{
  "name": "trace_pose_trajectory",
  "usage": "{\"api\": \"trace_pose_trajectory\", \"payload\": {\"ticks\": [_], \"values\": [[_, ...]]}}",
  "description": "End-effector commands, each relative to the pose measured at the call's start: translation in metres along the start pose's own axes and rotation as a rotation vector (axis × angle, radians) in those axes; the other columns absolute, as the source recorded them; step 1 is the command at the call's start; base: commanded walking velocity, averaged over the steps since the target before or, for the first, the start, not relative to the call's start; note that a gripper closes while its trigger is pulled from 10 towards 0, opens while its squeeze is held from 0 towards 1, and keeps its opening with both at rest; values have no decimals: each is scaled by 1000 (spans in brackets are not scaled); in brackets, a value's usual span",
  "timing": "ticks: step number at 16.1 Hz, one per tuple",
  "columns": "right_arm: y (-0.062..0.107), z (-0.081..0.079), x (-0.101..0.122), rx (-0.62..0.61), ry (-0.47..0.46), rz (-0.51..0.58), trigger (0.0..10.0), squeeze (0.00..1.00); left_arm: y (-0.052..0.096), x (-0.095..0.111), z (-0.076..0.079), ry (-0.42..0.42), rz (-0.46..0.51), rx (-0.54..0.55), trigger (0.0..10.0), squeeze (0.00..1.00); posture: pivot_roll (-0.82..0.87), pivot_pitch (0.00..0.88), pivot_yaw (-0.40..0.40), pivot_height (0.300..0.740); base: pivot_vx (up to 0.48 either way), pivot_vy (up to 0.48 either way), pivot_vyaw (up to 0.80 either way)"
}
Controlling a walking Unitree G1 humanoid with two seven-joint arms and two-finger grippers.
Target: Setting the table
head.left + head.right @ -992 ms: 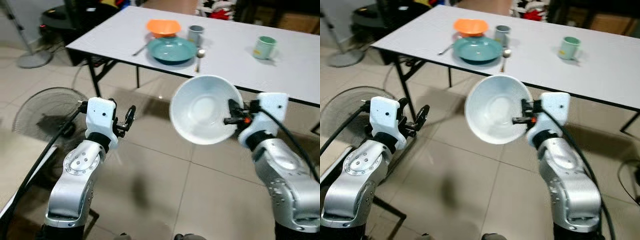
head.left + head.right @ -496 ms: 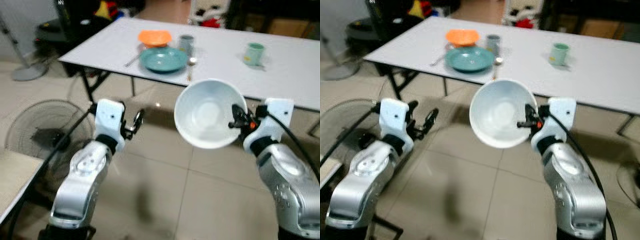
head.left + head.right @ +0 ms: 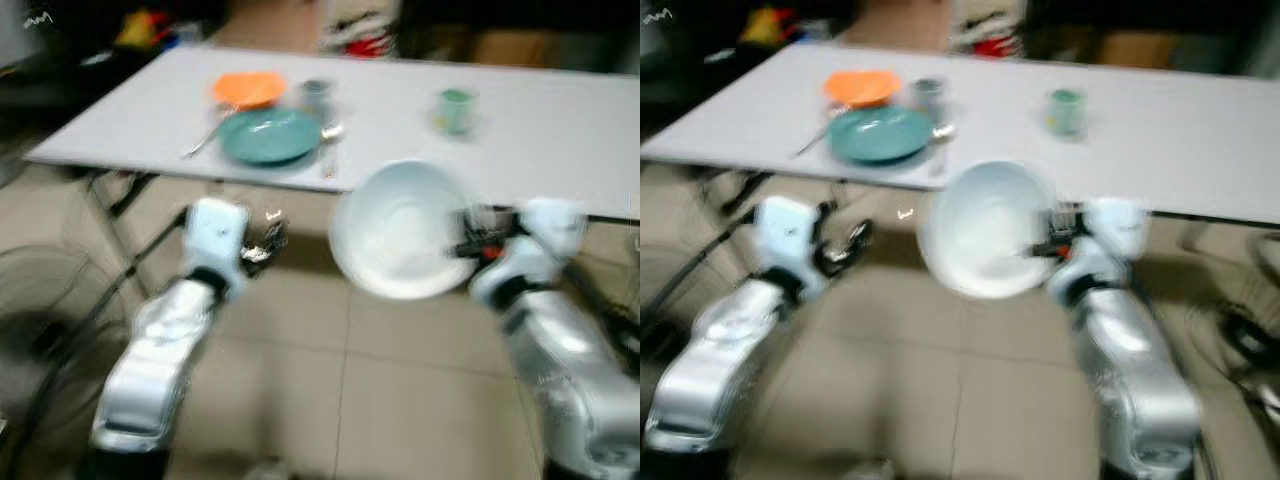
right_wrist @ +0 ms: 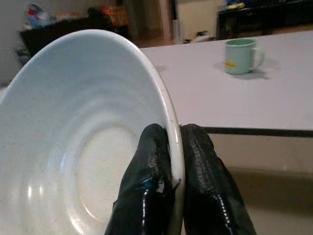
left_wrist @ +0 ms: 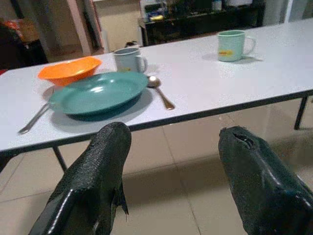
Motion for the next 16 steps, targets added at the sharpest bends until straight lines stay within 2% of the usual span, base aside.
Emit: {"api": "trace_pose_trajectory", "payload": {"ticks": [1, 8, 16], "values": [[4, 10, 7, -39, 10, 24, 10000, 0, -1, 4, 7, 1, 16, -29, 10000, 0, 32, 0, 38, 740, 266, 0, -800], [4, 12, 7, -43, 2, 26, 10000, 0, -3, 6, 8, 4, 24, -32, 10000, 0, 22, 0, 42, 740, 264, 0, -763], [1, 9, 2, -10, 4, -1, 10000, 0, 2, 3, 4, 15, 22, -11, 10000, 0, 37, 0, 25, 740, 265, 0, 0]]}}
Point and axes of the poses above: a point about 5 cm out from each wrist's last joint towards the gripper, its own y axis pointing back from the gripper into the wrist, its own x axis along the axis of the wrist's last joint, z = x × y, the point moved 3 cm from there along -y, pointing out of the wrist towards the gripper, and after that the axes turned 15 degrees about y, right-handed, at the moved point
